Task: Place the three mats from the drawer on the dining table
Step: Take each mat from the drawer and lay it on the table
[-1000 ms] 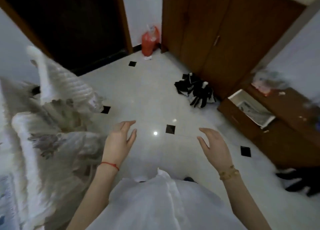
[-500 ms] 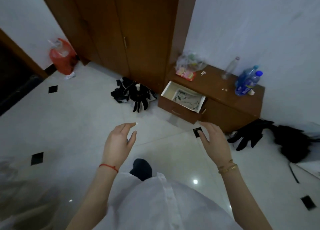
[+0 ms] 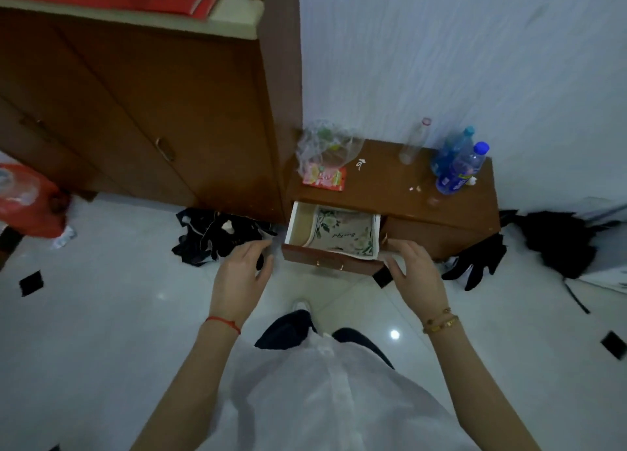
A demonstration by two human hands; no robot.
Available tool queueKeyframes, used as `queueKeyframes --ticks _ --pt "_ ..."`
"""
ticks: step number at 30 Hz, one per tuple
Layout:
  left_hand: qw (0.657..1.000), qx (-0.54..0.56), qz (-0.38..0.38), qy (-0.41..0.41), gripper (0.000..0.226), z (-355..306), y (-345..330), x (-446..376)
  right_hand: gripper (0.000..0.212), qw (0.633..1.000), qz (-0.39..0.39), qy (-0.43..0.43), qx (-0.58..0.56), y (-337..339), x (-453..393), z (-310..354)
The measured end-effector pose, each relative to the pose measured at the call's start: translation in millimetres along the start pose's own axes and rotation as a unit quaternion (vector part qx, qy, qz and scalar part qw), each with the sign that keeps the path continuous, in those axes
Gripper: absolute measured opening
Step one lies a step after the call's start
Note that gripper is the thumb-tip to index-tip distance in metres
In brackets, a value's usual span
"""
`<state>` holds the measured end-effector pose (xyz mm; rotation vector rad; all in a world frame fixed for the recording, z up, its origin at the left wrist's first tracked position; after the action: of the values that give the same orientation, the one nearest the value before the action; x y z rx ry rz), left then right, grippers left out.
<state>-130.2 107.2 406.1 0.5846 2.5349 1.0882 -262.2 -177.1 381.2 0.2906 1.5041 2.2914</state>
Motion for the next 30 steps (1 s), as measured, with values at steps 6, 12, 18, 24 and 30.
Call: queueKeyframes --ticks 6,12,18,24,30 --pt "0.998 0.014 0.052 -0.028 0.033 10 -42 -110 0.028 0.996 -0.016 -0.083 -0.005 -22 -70 -36" --pt "0.997 0.009 0.082 0.002 0.031 55 -138 -180 0.032 0.992 0.024 -0.124 -0.003 -97 -135 -93" --pt "0.990 0.015 0.123 0.067 0.030 141 -265 -214 0.034 0.989 0.038 -0.140 -0.002 -204 -174 -159" --pt "0.969 0.032 0.200 0.140 0.033 230 -386 -219 0.036 0.986 0.040 -0.160 0.006 -305 -187 -217" --pt "0.946 0.004 0.246 0.212 0.034 294 -453 -204 0.037 0.986 0.012 -0.169 -0.002 -352 -174 -244"
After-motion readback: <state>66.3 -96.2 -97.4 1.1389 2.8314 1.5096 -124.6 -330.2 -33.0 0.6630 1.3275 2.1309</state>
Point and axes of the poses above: each hand's wrist, its own x-axis away from the middle knuckle, its own y-axis out of the back of the hand, z = x × y, the point moved 9 cm from there along -x, towards the middle knuckle, and after that the axes turned 8 degrees about x, right-handed, at the moved point
